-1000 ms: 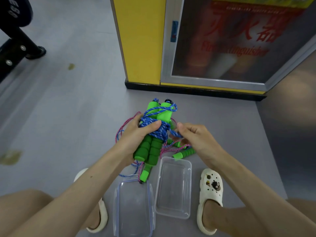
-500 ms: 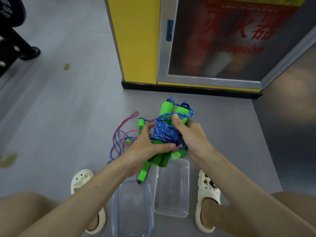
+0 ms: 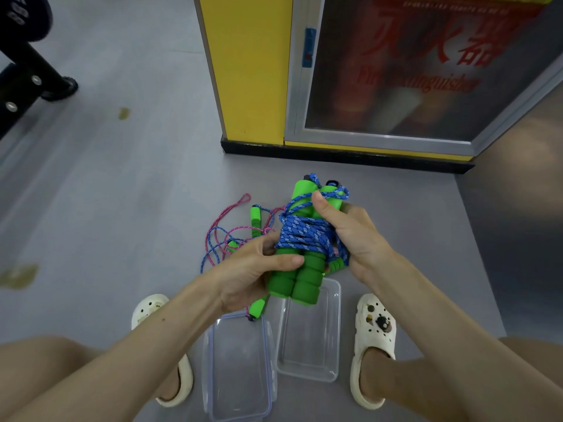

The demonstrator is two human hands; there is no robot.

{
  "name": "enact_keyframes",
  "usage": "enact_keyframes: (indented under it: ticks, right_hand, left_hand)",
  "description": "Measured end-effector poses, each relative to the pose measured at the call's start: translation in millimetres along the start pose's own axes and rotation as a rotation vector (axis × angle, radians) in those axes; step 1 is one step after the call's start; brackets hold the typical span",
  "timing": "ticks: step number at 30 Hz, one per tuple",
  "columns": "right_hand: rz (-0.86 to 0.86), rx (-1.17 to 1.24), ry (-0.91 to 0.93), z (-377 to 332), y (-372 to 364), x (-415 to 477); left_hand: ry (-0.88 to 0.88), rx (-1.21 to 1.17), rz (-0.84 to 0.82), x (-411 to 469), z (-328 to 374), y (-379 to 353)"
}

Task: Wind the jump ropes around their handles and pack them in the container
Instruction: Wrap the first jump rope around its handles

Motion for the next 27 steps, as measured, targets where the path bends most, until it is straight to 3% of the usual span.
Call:
enact_keyframes:
  ticks: [3,6,9,13,19,22,27]
  right_hand:
    - [0.073,-0.024,-0.032,3,-2,3]
    - [0.123,0.005,-0.042,6,-1,6]
    - [0.089,-0.001,-0.055,2,1,5]
    - [0.035,0.034,-0.064,-2,2,5]
    - [-0.094,0.193,-0.113,-2,5,3]
    - [-0.106,0.221,-0.136,-1,8,5]
    - [-0.07,0.269,-0.195,2,3,9]
  left_hand:
    - [-0.012,0.092,0.242,5,0,-1]
    - [-0.12,0.701,0.517,9,2,3]
    - [-0.294,0.906,0.489,11,0,-5]
    - [-0.331,0.751,0.31,10,0,-5]
    - [-0.328,0.413,0.172,0,8,-8]
    - [-0.31,0.324,0.179,-1,9,-5]
    - [-0.245,0.334,0.333,2,4,-8]
Point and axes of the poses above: each hand's wrist, its own x-axis towards the middle knuckle, its own y-axis out of the back of the hand, z = x × y, the point moved 2 cm from there along x, towards the middle knuckle, and after that the axes turned 3 degrees about -y, right-handed, at the moved point
